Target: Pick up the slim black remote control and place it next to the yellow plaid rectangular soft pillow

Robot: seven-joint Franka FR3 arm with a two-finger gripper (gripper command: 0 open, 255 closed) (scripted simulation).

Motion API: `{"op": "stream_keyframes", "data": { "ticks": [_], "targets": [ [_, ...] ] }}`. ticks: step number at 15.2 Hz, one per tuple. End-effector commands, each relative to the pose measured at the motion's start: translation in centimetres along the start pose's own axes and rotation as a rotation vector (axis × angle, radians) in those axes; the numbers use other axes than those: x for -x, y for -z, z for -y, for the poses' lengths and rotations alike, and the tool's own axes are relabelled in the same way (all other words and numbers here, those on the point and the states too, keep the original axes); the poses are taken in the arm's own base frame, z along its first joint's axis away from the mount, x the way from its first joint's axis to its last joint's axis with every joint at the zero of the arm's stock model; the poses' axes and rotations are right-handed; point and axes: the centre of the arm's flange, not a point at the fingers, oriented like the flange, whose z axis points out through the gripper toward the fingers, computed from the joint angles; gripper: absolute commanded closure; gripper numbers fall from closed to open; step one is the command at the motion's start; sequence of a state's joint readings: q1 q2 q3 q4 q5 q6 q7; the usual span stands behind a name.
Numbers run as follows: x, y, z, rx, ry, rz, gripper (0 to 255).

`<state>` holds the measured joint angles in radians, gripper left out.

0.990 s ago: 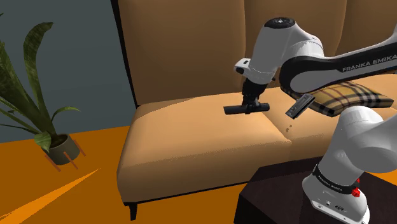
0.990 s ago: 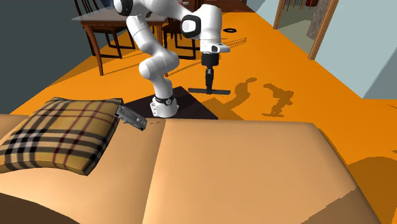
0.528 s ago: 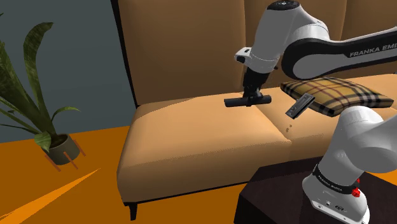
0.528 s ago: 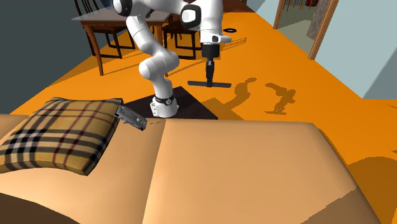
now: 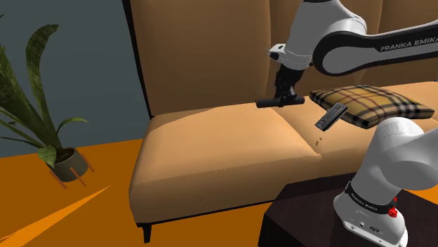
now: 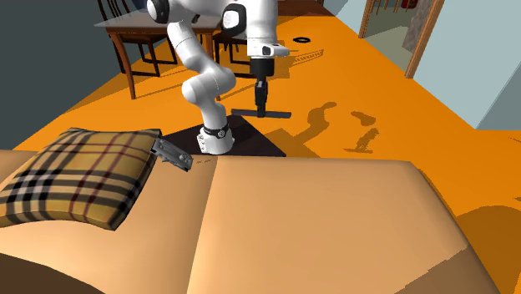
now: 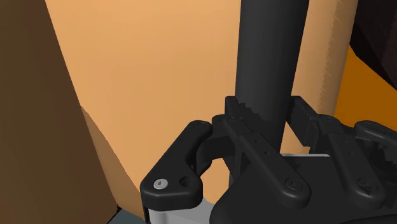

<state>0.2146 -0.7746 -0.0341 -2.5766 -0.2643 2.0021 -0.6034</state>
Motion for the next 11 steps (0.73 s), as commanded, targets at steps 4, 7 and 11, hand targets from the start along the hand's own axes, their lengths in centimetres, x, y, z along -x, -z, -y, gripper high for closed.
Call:
{"op": "stream_keyframes", "data": {
  "ticks": [4, 7, 11],
  "targets": [
    [4.5, -1.1, -4.9, 0.001, 0.001, 0.0, 255],
    [7.1, -2.0, -7.8, 0.001, 0.001, 0.0, 255],
    [10.6, -3.0, -11.6, 0.001, 0.001, 0.0, 255]
  ]
}}
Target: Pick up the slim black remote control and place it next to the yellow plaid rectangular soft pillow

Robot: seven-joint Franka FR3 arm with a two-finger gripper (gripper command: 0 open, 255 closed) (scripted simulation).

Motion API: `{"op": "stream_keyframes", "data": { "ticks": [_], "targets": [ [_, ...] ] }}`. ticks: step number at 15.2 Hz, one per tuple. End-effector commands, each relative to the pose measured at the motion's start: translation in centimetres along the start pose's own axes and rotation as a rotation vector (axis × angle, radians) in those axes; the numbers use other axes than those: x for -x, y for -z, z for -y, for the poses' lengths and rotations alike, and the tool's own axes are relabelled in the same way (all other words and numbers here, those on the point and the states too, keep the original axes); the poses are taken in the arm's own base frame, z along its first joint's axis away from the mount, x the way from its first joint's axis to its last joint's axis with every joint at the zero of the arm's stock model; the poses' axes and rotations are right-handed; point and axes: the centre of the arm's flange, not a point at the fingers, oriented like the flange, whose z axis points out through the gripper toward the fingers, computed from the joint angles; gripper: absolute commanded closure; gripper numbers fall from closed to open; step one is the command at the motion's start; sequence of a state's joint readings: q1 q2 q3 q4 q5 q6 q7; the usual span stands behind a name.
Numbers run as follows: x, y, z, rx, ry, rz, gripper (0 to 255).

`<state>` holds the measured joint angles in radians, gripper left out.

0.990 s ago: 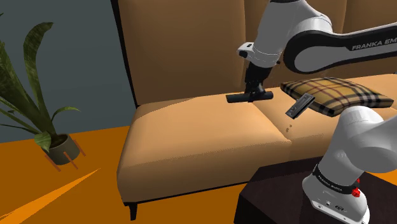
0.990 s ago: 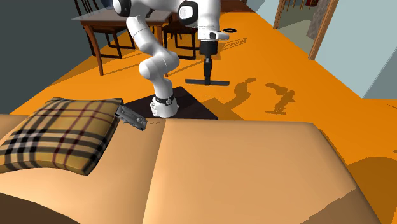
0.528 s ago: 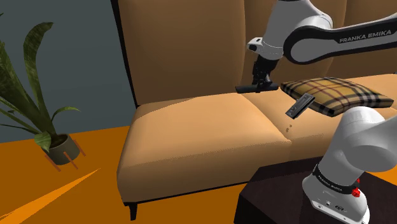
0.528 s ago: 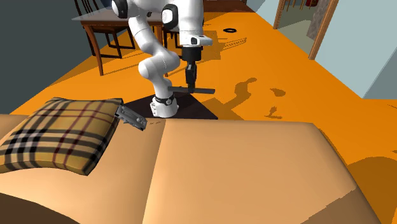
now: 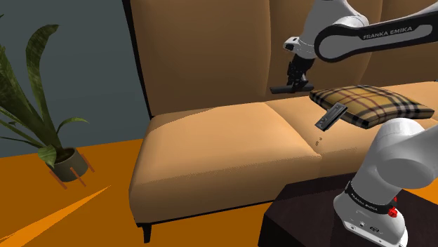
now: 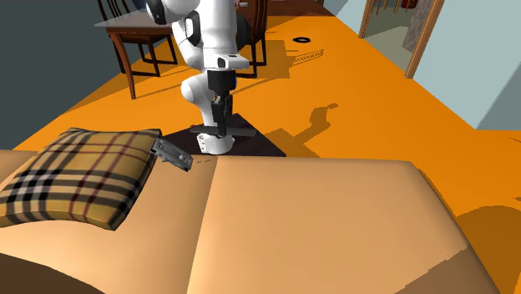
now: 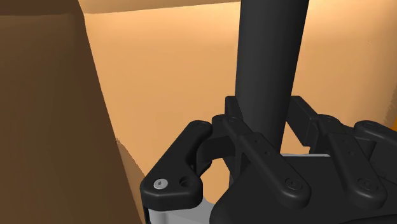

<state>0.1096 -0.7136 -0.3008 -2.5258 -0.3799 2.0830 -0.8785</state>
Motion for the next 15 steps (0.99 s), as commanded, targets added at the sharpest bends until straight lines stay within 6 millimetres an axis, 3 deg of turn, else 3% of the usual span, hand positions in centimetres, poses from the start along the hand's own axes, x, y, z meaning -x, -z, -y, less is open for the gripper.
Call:
{"op": "stream_keyframes", "data": {
  "ticks": [1, 13, 15],
  "targets": [
    [1.7, -0.3, -2.2, 0.001, 0.001, 0.0, 255],
    [12.1, -3.5, -13.7, 0.001, 0.001, 0.0, 255],
    [12.6, -4.2, -14.0, 0.001, 0.001, 0.0, 255]
  ]
}}
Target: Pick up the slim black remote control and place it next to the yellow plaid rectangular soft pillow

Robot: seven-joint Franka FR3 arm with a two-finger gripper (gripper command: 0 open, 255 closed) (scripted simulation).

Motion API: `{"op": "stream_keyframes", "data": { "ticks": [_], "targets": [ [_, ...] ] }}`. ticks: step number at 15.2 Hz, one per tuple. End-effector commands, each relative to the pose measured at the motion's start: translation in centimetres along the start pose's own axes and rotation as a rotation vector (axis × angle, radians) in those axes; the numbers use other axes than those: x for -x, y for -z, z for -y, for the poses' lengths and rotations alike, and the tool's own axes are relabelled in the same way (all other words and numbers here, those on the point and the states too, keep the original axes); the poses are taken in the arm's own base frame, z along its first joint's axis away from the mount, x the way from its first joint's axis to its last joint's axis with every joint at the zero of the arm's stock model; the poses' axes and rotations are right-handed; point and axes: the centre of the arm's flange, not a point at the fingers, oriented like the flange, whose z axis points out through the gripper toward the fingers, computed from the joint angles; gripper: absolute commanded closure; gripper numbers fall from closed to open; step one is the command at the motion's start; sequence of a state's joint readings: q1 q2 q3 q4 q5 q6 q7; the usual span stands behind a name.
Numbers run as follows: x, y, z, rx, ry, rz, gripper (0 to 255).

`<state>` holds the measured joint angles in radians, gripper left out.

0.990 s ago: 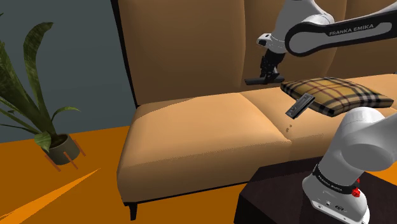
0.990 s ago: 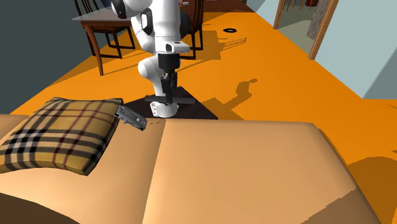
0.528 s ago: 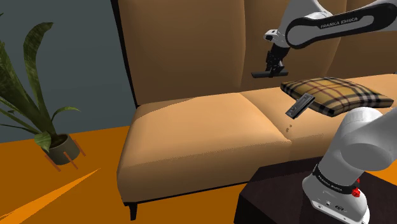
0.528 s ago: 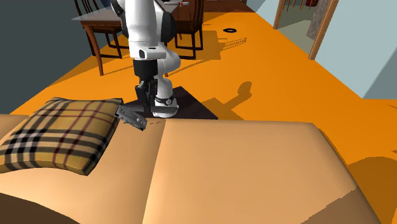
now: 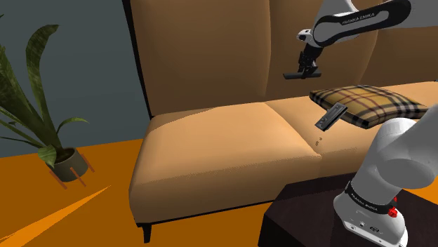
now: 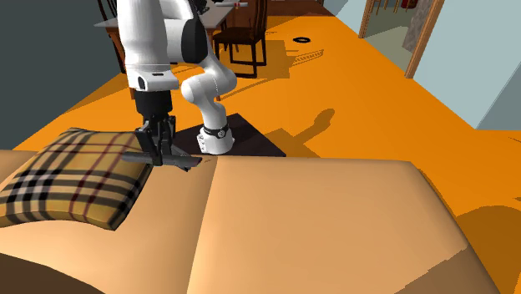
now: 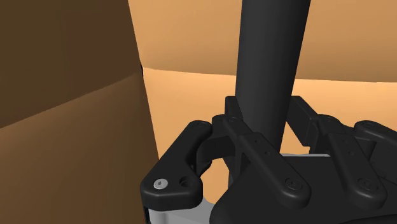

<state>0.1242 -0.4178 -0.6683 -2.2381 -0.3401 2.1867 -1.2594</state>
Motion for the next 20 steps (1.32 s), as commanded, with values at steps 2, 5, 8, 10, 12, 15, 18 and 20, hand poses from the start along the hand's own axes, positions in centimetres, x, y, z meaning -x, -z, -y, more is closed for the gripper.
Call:
{"op": "stream_keyframes", "data": {
  "ticks": [2, 5, 8, 10, 12, 15, 18, 20],
  "targets": [
    [0.4, -1.5, 0.1, 0.001, 0.001, 0.001, 255],
    [0.4, -3.0, 0.6, 0.001, 0.001, 0.001, 255],
    [0.5, -4.6, 1.0, 0.001, 0.001, 0.001, 255],
    [0.5, -5.6, 1.3, 0.001, 0.001, 0.001, 255],
    [0.5, -6.6, 1.7, 0.001, 0.001, 0.001, 255],
    [0.6, -8.1, 2.1, 0.001, 0.001, 0.001, 255],
    [0.6, -9.6, 2.6, 0.001, 0.001, 0.001, 255],
    [0.6, -10.6, 2.9, 0.001, 0.001, 0.001, 255]
  ]
}}
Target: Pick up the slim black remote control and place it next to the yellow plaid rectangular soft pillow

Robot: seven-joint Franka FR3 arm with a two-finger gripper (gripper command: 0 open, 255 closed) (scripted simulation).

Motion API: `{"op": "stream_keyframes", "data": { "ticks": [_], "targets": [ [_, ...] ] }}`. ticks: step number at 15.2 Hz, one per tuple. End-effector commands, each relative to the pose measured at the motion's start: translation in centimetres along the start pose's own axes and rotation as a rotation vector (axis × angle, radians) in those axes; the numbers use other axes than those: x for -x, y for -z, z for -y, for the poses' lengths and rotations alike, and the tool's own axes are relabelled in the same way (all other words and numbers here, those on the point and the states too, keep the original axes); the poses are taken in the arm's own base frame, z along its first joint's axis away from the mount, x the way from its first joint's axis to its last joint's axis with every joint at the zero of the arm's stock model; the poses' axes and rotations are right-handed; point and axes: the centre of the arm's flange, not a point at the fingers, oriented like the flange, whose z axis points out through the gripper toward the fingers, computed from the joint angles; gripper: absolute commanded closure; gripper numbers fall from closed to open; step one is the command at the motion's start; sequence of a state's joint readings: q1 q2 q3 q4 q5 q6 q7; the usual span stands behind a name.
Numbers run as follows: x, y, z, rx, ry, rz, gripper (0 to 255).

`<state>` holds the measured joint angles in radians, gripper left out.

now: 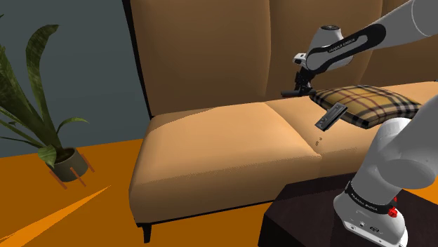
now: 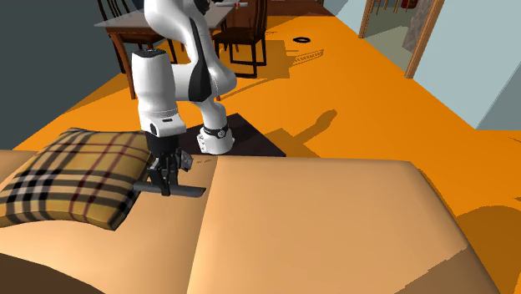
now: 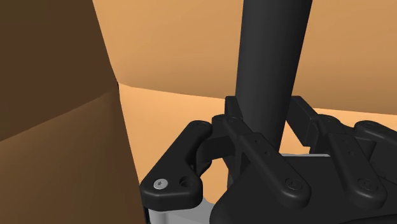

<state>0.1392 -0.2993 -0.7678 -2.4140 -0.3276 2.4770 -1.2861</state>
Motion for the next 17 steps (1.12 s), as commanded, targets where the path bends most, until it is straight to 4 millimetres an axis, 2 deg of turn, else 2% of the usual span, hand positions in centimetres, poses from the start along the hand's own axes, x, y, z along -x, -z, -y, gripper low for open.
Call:
{"op": "stream_keyframes", "data": {
  "ticks": [1, 15, 17],
  "targets": [
    [-0.1, -1.1, 0.3, 0.001, 0.0, 0.0, 255],
    [0.1, -8.3, 2.5, 0.001, 0.0, 0.0, 255],
    [0.1, -8.3, 2.5, 0.001, 0.0, 0.0, 255]
  ]
}}
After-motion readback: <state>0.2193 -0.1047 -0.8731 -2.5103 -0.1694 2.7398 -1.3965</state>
